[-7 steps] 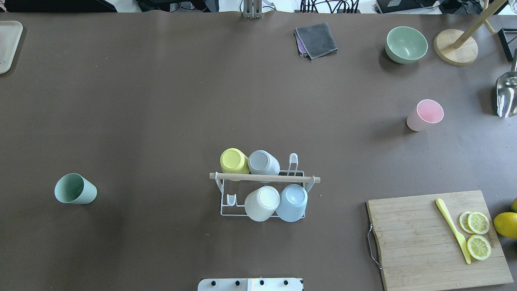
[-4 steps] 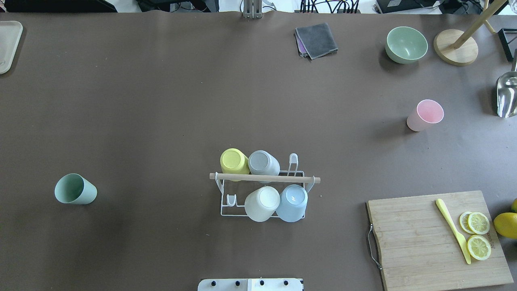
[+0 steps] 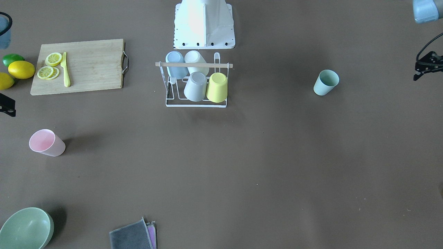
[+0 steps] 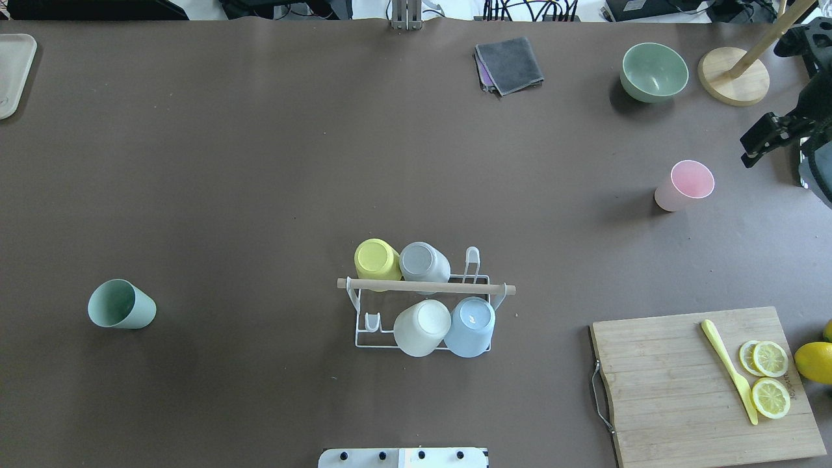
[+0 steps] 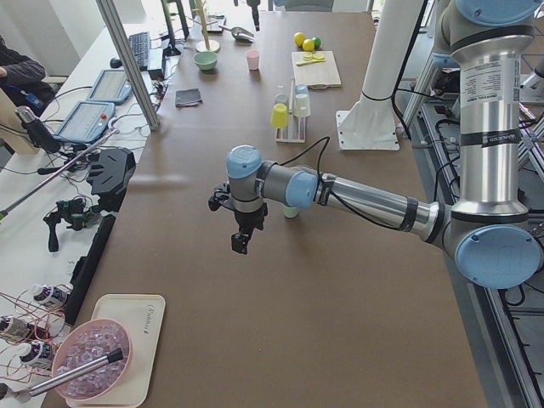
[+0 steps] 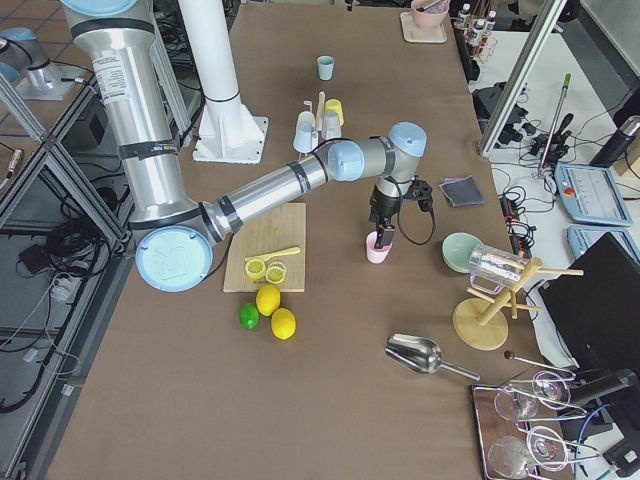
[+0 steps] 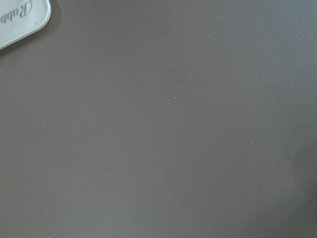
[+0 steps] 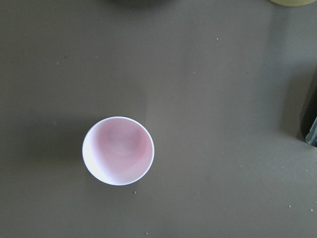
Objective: Place cup on cup holder
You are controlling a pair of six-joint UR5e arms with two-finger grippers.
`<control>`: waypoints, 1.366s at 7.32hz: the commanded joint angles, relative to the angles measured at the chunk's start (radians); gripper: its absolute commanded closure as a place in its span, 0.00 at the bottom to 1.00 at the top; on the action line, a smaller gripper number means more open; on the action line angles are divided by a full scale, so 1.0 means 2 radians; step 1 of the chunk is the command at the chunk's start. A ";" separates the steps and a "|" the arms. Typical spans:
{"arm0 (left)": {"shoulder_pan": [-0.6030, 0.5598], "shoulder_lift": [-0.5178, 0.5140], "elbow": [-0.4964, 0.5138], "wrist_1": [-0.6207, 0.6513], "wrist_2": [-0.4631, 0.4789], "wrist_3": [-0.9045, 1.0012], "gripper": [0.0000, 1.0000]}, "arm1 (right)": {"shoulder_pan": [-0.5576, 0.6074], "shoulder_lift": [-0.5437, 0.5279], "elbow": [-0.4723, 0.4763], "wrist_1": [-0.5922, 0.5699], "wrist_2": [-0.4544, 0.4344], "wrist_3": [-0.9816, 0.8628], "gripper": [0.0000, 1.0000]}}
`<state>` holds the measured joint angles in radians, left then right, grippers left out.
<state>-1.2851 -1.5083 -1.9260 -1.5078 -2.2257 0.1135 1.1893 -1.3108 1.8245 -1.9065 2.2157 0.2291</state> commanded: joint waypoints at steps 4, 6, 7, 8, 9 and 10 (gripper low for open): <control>0.161 -0.220 -0.042 0.369 0.182 0.031 0.01 | -0.061 0.111 -0.048 -0.113 -0.074 -0.239 0.00; 0.231 -0.273 -0.020 0.431 0.233 0.034 0.01 | -0.071 0.216 -0.172 -0.171 -0.099 -0.308 0.00; 0.266 -0.303 -0.013 0.479 0.261 0.033 0.01 | -0.084 0.236 -0.224 -0.171 -0.105 -0.315 0.00; 0.296 -0.314 -0.013 0.501 0.271 0.032 0.01 | -0.111 0.276 -0.292 -0.171 -0.134 -0.316 0.00; 0.325 -0.311 -0.005 0.501 0.272 0.031 0.01 | -0.127 0.308 -0.346 -0.172 -0.150 -0.318 0.00; 0.342 -0.313 0.016 0.500 0.274 0.031 0.01 | -0.139 0.317 -0.361 -0.172 -0.171 -0.319 0.00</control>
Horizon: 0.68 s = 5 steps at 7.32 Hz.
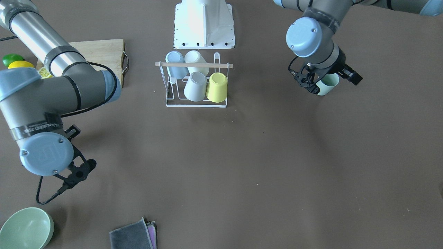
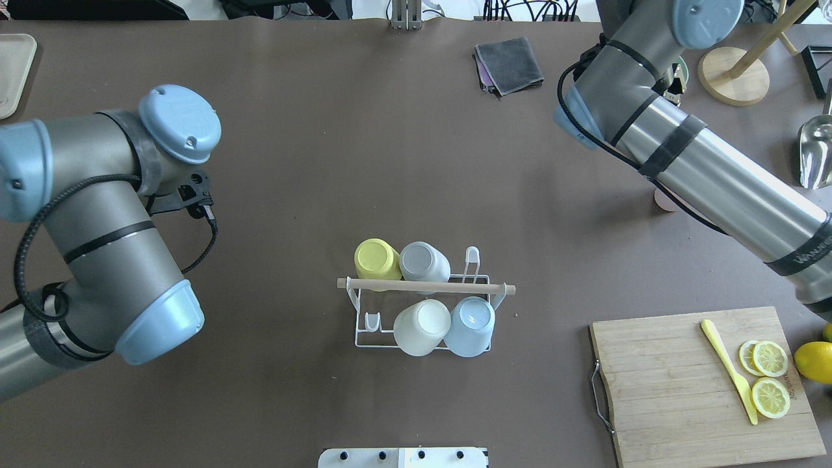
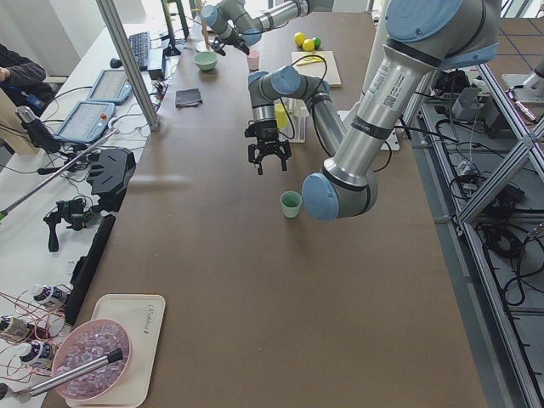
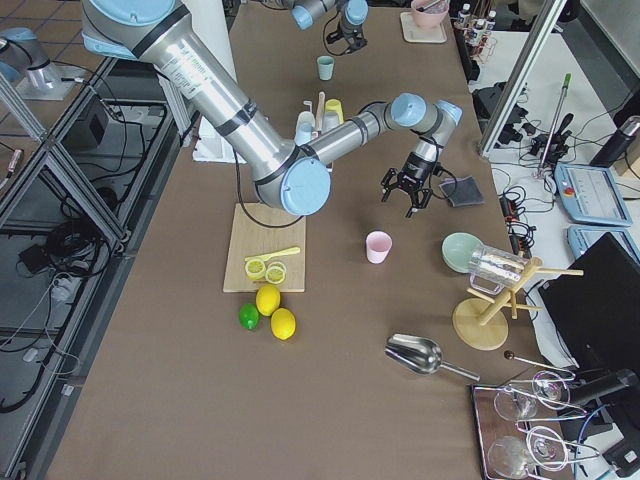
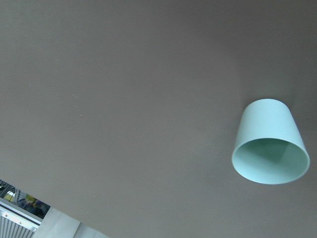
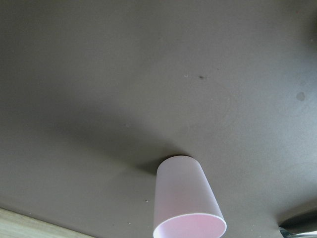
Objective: Place cup on cup holder
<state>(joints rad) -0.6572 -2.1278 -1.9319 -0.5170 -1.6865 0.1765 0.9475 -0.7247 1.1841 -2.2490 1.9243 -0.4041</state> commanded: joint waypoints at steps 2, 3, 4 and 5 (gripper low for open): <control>0.058 0.001 0.024 0.001 0.006 0.001 0.01 | -0.027 0.024 -0.063 -0.004 -0.062 -0.014 0.01; 0.075 0.002 0.028 0.000 0.006 0.002 0.01 | -0.034 0.031 -0.087 -0.005 -0.072 -0.041 0.01; 0.087 0.001 0.042 -0.002 0.008 0.003 0.01 | -0.036 0.031 -0.101 -0.005 -0.074 -0.041 0.01; 0.089 0.002 0.054 -0.017 0.025 0.014 0.01 | -0.035 0.031 -0.118 -0.005 -0.071 -0.039 0.01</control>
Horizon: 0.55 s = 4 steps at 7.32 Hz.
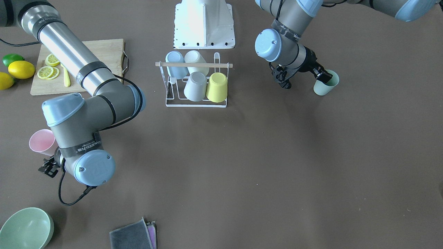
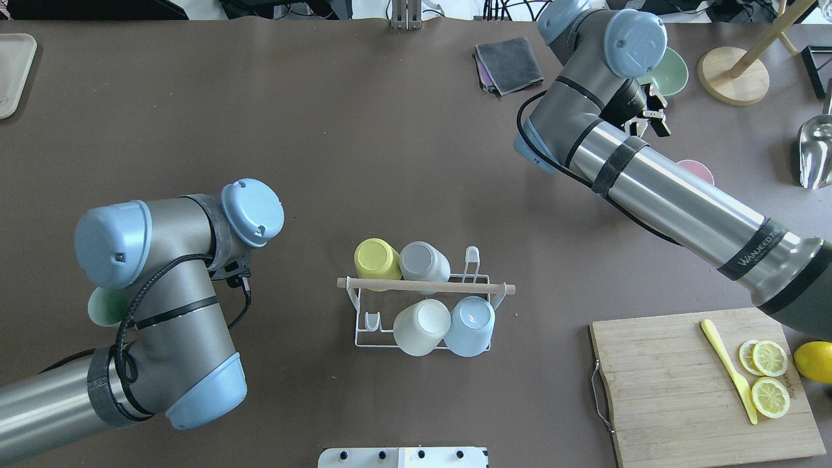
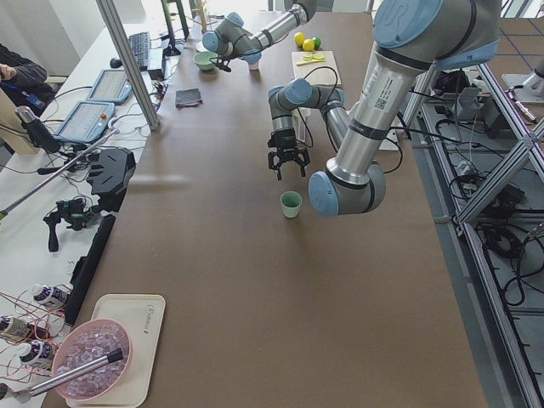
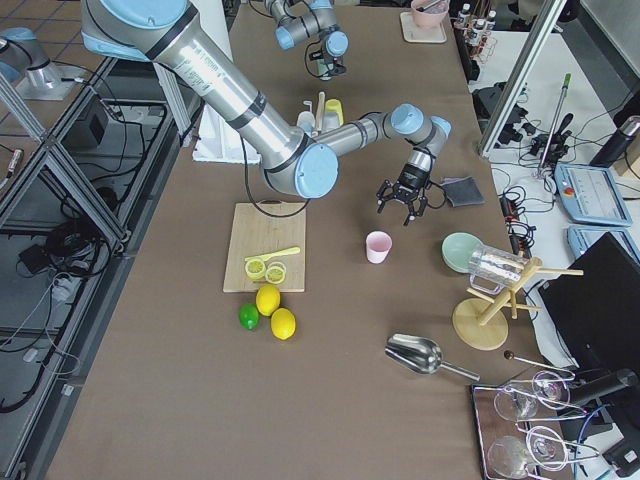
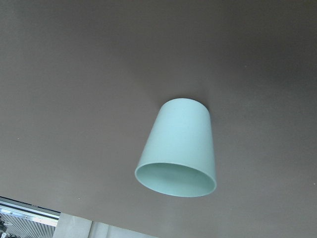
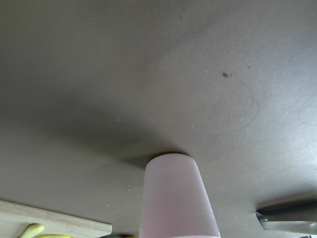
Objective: Place cup on cup holder
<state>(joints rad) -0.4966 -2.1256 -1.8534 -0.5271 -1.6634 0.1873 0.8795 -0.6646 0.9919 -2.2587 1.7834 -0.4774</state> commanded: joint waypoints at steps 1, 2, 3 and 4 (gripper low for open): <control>0.009 0.001 0.033 -0.025 0.026 0.080 0.01 | -0.001 -0.002 -0.026 0.000 0.000 -0.001 0.01; 0.012 0.004 0.044 -0.035 0.029 0.099 0.01 | -0.003 -0.003 -0.031 0.001 -0.004 0.000 0.01; 0.017 0.004 0.055 -0.036 0.029 0.100 0.01 | -0.009 -0.004 -0.037 0.005 -0.005 0.001 0.01; 0.021 0.005 0.059 -0.038 0.029 0.100 0.01 | -0.015 -0.004 -0.045 0.008 -0.012 0.001 0.01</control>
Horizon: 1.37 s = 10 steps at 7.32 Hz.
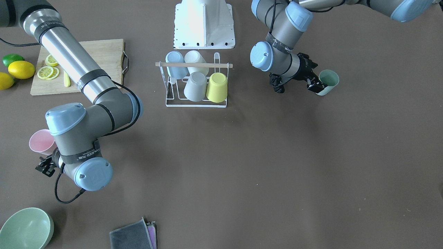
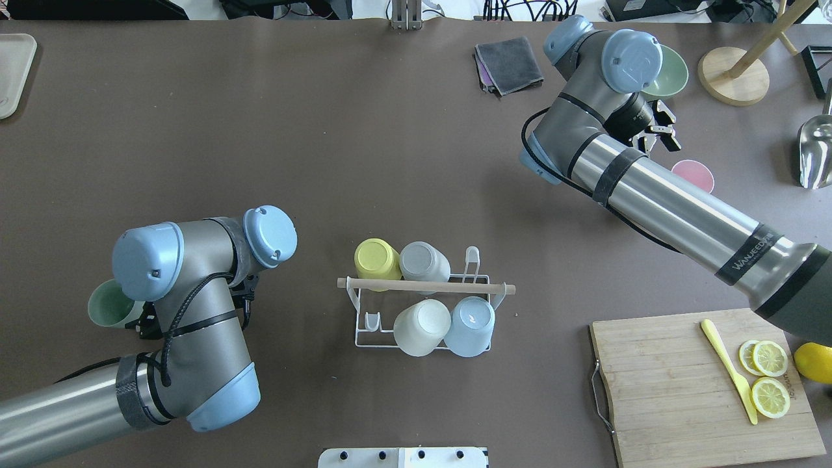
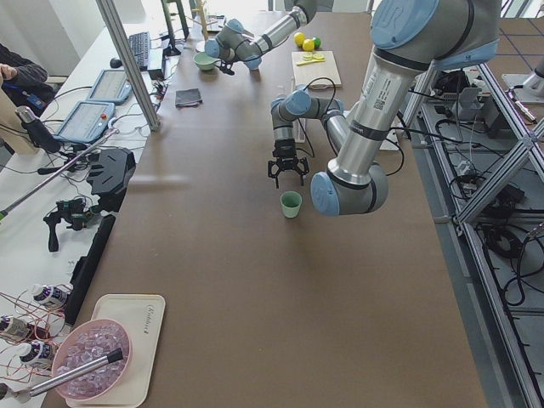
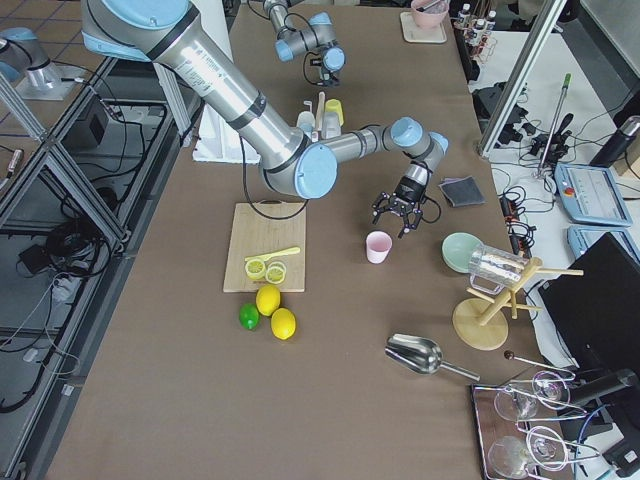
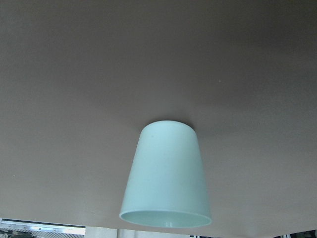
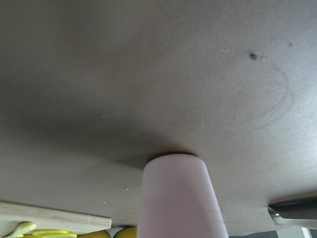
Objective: Place cup on cup holder
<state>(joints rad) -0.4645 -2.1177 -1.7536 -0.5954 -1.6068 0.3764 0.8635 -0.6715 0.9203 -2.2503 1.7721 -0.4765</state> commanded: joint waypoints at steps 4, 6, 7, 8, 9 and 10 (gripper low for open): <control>0.015 0.002 0.029 -0.014 0.009 0.006 0.01 | -0.029 0.002 -0.028 0.009 -0.057 -0.007 0.01; 0.015 0.022 0.032 -0.037 0.009 0.006 0.01 | -0.032 0.001 -0.036 0.008 -0.059 -0.015 0.01; 0.016 0.023 0.032 -0.037 0.009 0.005 0.01 | -0.033 0.001 -0.037 0.009 -0.065 -0.022 0.01; 0.018 0.024 0.032 -0.040 0.012 0.004 0.01 | -0.036 0.001 -0.038 0.008 -0.076 -0.024 0.01; 0.019 0.033 0.032 -0.053 0.020 0.004 0.01 | -0.038 0.001 -0.043 0.009 -0.081 -0.024 0.01; 0.019 0.040 0.032 -0.065 0.022 0.005 0.01 | -0.040 0.001 -0.044 0.009 -0.088 -0.026 0.01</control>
<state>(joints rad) -0.4280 -2.0547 -1.6902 -0.6968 -1.5721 0.3856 0.7887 -0.6688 0.8381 -2.2324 1.6136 -0.5238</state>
